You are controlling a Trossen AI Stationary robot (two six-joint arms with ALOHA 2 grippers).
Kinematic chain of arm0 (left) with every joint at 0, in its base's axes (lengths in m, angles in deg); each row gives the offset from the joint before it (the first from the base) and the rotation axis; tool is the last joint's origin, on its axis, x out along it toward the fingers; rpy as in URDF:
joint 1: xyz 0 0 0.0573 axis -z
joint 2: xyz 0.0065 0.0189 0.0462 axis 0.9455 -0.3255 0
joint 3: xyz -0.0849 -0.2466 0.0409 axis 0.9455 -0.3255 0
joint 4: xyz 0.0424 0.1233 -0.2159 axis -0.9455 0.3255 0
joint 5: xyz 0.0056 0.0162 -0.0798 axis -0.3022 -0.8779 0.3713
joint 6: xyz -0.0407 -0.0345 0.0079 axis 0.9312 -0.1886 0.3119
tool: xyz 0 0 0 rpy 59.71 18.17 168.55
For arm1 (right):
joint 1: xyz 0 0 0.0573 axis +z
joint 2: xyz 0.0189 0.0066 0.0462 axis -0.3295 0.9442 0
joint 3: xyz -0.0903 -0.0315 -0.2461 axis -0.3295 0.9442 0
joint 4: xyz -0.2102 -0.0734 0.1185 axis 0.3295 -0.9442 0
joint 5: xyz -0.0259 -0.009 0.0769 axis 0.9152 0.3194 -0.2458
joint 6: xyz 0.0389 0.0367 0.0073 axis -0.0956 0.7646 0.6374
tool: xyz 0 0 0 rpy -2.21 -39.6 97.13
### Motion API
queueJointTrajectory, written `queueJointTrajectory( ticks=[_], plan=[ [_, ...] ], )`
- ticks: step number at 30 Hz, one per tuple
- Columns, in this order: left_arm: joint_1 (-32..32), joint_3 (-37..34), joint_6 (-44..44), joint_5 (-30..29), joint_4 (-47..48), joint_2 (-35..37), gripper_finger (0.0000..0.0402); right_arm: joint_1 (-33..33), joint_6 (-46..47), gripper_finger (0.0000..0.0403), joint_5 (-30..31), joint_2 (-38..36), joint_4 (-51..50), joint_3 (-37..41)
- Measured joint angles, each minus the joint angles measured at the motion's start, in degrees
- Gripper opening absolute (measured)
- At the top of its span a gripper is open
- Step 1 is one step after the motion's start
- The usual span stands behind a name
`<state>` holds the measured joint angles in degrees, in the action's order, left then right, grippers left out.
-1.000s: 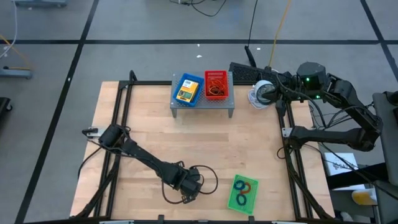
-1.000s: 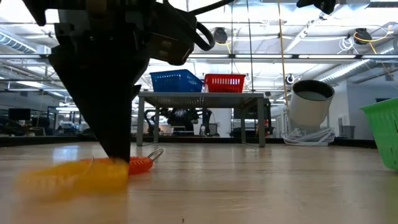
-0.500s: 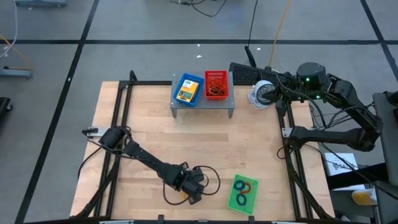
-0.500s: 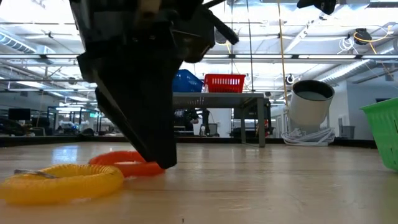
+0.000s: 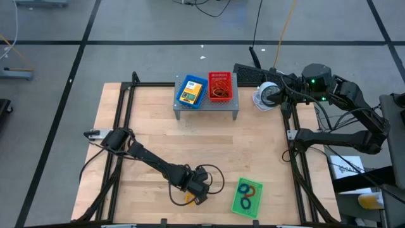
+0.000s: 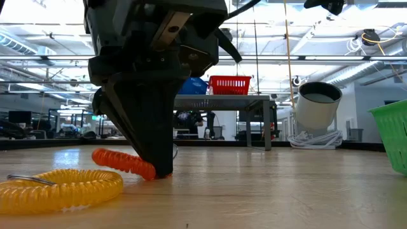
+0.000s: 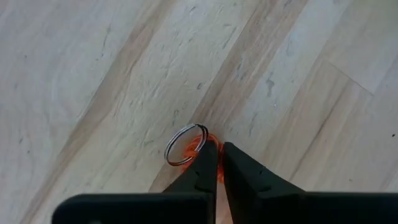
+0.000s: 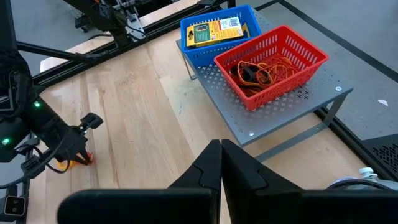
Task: Pick & Place Office Desk Supplies
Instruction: Put the orange spring rubberband into the green bin
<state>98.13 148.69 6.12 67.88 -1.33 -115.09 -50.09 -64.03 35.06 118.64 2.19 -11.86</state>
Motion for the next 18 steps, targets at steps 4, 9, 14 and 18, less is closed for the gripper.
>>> queueJointTrajectory(
  ticks=[4,9,14,18],
  plan=[
    [-0.9,2.1,0.7,0.5,0.4,-0.2,0.0009,0.0,0.0,0.0,0.0,0.0,0.0,0.0],
    [-2.2,7.6,-2.0,-0.8,1.4,-0.6,0.0009,0.0,-0.1,0.0,0.2,0.0,0.0,0.0],
    [-3.6,14.6,-5.1,-2.4,2.1,-0.1,0.0008,0.0,-1.4,0.0,2.1,-0.5,0.2,0.0],
    [-4.2,19.4,-7.6,-3.2,3.1,-0.2,0.0007,0.0,-1.6,0.0,7.5,-2.0,0.2,0.0]
  ],
)
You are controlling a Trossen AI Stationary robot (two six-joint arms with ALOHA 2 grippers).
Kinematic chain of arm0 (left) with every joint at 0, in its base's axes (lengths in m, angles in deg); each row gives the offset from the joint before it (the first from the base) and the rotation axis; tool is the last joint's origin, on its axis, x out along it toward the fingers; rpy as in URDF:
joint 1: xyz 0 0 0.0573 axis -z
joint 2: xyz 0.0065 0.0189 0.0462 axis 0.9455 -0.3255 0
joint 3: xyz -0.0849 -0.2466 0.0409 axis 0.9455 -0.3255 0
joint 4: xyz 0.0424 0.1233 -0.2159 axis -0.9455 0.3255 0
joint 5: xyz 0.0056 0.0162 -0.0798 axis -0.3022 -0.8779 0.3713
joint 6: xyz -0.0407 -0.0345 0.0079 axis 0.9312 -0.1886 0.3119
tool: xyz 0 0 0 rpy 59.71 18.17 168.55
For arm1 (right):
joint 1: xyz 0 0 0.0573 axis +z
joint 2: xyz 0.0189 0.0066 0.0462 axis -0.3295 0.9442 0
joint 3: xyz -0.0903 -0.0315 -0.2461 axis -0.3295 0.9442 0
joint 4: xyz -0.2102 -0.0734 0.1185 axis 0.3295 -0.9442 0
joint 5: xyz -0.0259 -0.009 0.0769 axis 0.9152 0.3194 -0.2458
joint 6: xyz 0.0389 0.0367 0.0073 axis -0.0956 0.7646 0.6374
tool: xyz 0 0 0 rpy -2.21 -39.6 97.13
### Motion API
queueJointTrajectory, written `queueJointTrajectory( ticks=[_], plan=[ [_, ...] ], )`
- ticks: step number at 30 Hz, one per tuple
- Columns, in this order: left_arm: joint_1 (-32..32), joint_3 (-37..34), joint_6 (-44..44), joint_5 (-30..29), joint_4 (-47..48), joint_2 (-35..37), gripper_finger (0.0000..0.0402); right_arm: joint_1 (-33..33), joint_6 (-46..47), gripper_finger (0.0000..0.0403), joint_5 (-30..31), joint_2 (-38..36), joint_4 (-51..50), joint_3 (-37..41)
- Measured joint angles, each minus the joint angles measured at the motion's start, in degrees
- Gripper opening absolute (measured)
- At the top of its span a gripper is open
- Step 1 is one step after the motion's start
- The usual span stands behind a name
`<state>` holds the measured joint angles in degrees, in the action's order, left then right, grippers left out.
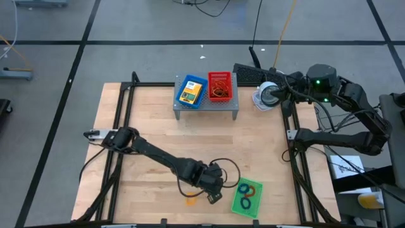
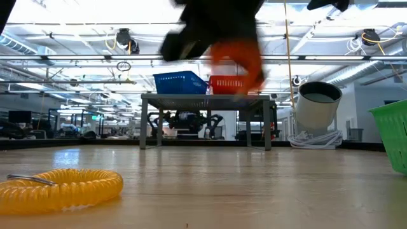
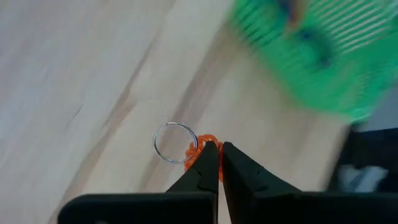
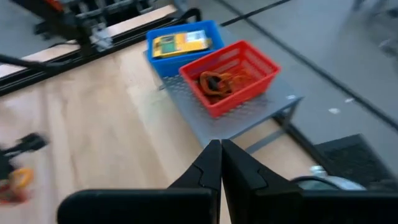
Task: Pick & Place Office Desk Supplies
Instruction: Put the orange spring rubberband into the green bin
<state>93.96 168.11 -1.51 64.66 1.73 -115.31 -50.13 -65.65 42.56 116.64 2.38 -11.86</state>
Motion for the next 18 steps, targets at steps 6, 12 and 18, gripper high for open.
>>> queueJointTrajectory(
  ticks=[6,12,18],
  plan=[
    [-1.4,9.0,-6.2,-0.8,-0.8,0.1,0.0009,0.0,-0.3,0.0,6.8,-3.7,0.0,0.0],
    [-3.7,14.4,-15.3,-1.7,-4.5,0.1,0.0007,0.0,0.2,0.0,8.2,-6.6,0.0,0.0],
    [-5.9,14.4,-22.9,1.3,-12.7,-0.2,0.0007,0.0,0.9,0.0,8.1,-7.0,0.0,0.0]
  ],
)
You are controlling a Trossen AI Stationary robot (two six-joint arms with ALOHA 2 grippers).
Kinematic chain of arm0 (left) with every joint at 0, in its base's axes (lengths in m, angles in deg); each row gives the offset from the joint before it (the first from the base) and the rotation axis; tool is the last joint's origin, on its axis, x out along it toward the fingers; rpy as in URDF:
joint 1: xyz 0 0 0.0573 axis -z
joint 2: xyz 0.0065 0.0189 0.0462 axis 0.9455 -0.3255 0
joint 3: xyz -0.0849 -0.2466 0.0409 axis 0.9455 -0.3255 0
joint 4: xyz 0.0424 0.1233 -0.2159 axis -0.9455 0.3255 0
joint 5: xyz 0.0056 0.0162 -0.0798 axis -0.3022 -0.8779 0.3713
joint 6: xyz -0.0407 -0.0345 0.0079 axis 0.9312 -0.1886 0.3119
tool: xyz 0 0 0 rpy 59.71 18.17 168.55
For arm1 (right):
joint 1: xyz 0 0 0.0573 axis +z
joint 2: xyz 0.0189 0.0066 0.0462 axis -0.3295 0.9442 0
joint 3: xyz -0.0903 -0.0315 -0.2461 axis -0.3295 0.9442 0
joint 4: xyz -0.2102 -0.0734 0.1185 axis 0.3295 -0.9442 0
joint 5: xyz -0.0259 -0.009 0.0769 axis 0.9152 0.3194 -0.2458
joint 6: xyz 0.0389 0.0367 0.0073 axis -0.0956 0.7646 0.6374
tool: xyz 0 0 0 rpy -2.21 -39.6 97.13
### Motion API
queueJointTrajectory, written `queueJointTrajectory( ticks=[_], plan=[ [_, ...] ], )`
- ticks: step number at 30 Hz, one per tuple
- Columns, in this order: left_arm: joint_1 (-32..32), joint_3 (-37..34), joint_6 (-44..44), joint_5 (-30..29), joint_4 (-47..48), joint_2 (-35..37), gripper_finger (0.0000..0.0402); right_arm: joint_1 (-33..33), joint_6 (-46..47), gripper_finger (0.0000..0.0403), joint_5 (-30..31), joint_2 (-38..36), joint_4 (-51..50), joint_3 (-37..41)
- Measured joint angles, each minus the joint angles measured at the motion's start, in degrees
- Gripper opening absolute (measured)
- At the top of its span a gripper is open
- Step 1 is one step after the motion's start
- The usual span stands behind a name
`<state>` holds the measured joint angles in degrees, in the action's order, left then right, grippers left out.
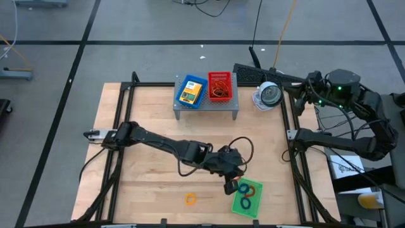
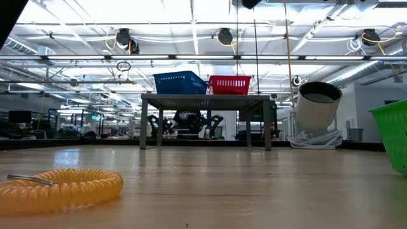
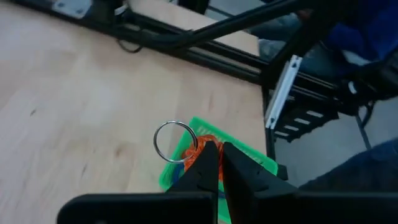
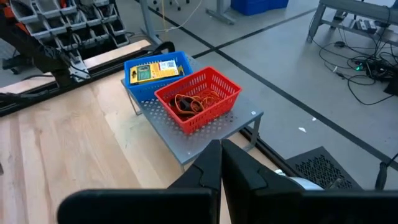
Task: Pick & Place Office Desk Supplies
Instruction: Put the orange spring rubberband into the green bin
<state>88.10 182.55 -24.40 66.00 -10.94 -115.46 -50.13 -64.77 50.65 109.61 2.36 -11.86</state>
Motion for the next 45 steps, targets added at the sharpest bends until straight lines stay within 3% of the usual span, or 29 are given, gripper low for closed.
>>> queueJointTrajectory(
  ticks=[8,17,29,45],
  plan=[
    [-0.3,0.0,-6.0,4.9,-5.3,-1.3,0.0012,0.0,-0.2,0.0,0.1,0.2,0.0,0.0],
    [-0.2,0.0,-8.2,12.1,-13.4,-8.2,0.0014,0.0,-0.2,0.0,1.5,0.2,-0.2,0.0],
    [0.7,0.0,-7.4,10.8,-20.5,-16.2,0.0017,-0.2,-0.6,0.0,1.5,0.3,-0.2,0.0],
    [0.7,0.0,-8.3,8.8,-20.6,-17.2,0.0022,-0.2,-0.8,0.0,1.5,0.3,-0.2,0.0]
  ],
)
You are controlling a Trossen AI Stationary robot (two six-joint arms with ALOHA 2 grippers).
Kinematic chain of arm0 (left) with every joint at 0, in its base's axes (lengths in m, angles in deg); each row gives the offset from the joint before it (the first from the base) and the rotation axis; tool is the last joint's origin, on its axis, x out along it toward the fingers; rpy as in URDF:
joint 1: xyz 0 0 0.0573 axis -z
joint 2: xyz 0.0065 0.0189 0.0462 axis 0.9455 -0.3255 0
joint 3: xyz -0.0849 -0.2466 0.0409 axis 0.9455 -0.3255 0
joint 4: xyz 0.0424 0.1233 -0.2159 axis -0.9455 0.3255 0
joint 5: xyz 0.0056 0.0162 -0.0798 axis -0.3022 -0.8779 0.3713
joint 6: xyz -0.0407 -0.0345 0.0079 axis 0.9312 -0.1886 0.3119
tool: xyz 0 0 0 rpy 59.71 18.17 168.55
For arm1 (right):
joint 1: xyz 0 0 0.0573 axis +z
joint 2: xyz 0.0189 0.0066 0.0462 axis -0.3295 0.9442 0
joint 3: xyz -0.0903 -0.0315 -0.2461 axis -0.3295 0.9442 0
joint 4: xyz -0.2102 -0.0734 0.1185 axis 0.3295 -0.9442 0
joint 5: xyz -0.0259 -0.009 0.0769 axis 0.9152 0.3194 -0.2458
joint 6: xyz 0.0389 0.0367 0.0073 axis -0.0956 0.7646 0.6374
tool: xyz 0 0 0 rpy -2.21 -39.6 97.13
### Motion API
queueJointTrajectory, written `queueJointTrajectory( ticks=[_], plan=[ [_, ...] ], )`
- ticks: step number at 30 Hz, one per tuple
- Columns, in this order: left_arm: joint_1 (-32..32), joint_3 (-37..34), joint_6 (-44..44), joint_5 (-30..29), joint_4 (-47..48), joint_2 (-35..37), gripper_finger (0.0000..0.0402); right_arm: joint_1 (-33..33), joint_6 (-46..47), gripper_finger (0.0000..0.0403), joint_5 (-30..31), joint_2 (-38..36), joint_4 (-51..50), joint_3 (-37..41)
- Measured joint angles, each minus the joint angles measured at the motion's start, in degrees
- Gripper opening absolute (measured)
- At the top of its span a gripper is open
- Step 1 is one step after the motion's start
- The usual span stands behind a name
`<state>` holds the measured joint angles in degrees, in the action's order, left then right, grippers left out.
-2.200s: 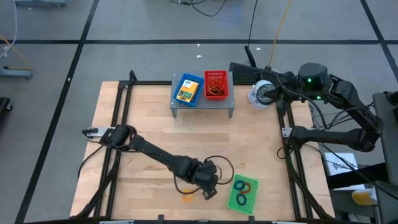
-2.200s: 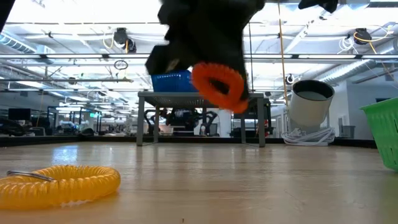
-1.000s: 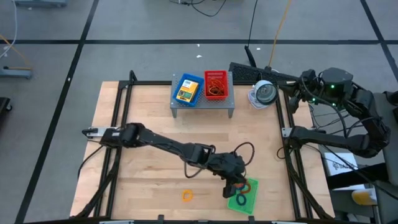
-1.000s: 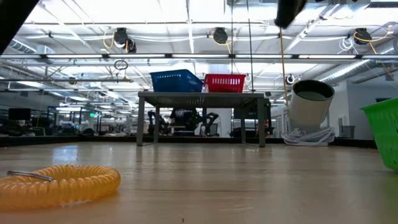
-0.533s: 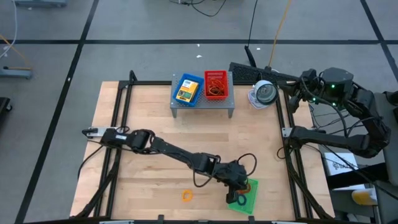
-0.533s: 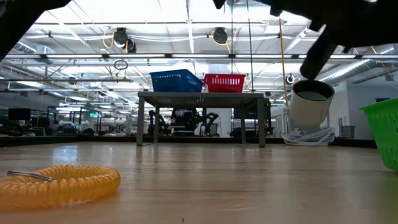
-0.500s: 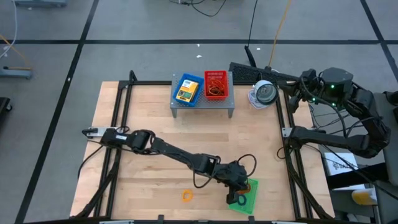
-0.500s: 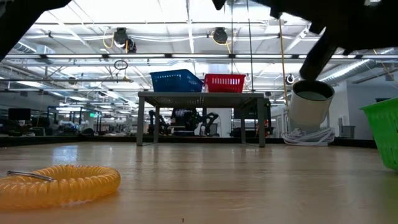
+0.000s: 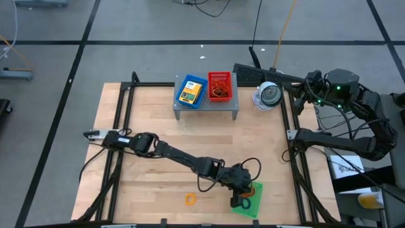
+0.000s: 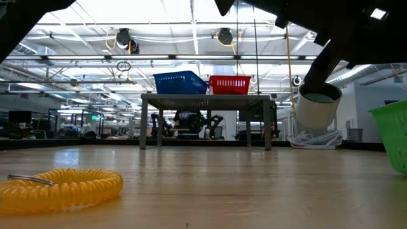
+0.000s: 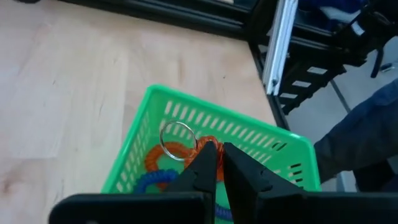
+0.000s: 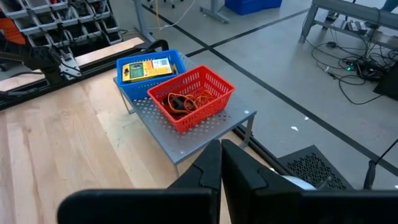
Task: Pick & Place Office Desk Supplies
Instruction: Put the orange spring rubberband into the green bin, then put the yellow spring rubberband into the green bin
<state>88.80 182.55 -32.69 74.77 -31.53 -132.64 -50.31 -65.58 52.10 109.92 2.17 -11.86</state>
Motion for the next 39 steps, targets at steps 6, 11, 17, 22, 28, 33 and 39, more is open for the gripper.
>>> queueJointTrajectory(
  ticks=[6,11,17,22,28,33,39],
  plan=[
    [0.0,0.0,-0.6,-0.5,0.3,0.0,0.0023,0.0,0.0,0.0,0.0,0.0,0.0,0.0],
    [0.0,0.0,-0.8,-0.5,0.1,0.0,0.0024,0.0,0.0,0.0,-0.2,0.0,0.0,0.0],
    [0.0,0.0,-0.9,-0.5,0.2,0.0,0.0053,0.0,0.0,0.0,-0.3,0.0,0.0,0.0],
    [0.0,0.0,0.3,0.1,0.3,0.0,0.0104,0.0,0.1,0.0,-0.3,0.0,0.0,0.0],
    [0.0,0.0,3.4,0.1,-0.5,0.0,0.0138,0.0,0.2,0.0,-0.3,0.0,0.0,0.0],
    [-0.1,-0.1,3.9,0.1,-0.4,0.4,0.014,0.0,0.2,0.0,-0.3,0.0,0.0,0.0],
    [-0.5,-0.1,-1.2,-0.4,-1.7,3.1,0.014,0.0,0.2,0.0,-0.4,0.0,0.0,0.0]
  ],
)
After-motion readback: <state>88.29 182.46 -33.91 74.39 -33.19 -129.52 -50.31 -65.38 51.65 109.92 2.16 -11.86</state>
